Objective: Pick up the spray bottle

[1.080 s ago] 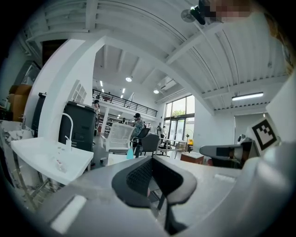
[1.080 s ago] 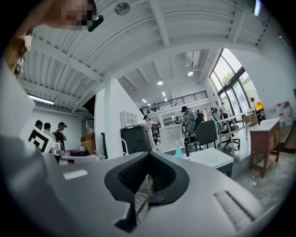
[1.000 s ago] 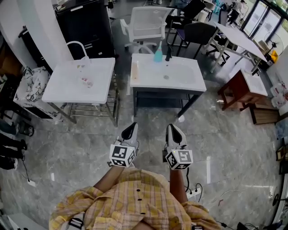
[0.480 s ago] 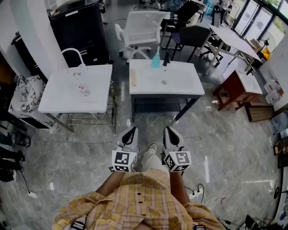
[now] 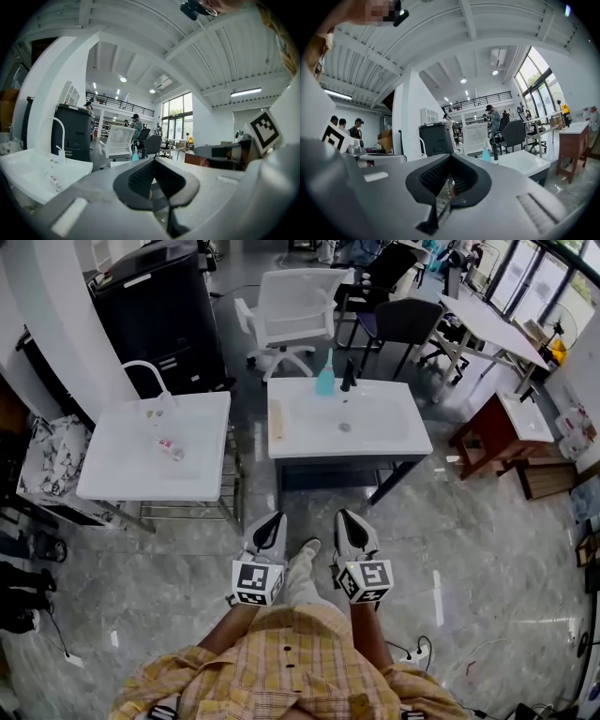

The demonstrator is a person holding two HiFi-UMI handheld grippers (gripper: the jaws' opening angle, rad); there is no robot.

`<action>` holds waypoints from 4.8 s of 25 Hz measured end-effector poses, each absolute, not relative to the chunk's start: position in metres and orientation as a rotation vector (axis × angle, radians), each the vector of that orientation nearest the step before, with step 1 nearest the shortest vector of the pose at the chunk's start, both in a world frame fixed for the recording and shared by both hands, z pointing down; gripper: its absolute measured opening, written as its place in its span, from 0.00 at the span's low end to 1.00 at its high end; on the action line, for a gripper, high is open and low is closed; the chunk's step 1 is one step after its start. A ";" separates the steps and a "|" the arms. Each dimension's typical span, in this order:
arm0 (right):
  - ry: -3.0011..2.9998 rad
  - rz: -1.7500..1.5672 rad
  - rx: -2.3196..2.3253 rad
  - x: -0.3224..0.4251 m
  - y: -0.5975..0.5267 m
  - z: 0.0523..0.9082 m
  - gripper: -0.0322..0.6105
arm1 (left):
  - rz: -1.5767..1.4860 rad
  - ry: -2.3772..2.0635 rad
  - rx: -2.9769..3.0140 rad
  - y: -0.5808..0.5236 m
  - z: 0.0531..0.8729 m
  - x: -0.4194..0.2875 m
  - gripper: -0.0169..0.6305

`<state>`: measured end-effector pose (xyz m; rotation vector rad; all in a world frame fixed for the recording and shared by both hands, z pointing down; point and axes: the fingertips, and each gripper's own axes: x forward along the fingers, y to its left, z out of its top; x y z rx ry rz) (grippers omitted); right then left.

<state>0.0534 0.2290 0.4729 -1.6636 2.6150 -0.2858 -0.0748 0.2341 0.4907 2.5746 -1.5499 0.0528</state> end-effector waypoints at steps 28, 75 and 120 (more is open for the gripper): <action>2.606 -0.356 -1.626 0.090 -0.066 0.466 0.05 | 0.093 -1.562 2.599 -0.060 0.475 -0.029 0.02; 2.627 -0.531 -1.831 0.071 -0.289 0.546 0.05 | 0.244 -1.412 2.561 -0.264 0.531 -0.024 0.02; 2.573 -0.665 -2.118 0.074 -0.407 0.645 0.35 | 0.289 -1.360 2.456 -0.305 0.572 -0.045 0.02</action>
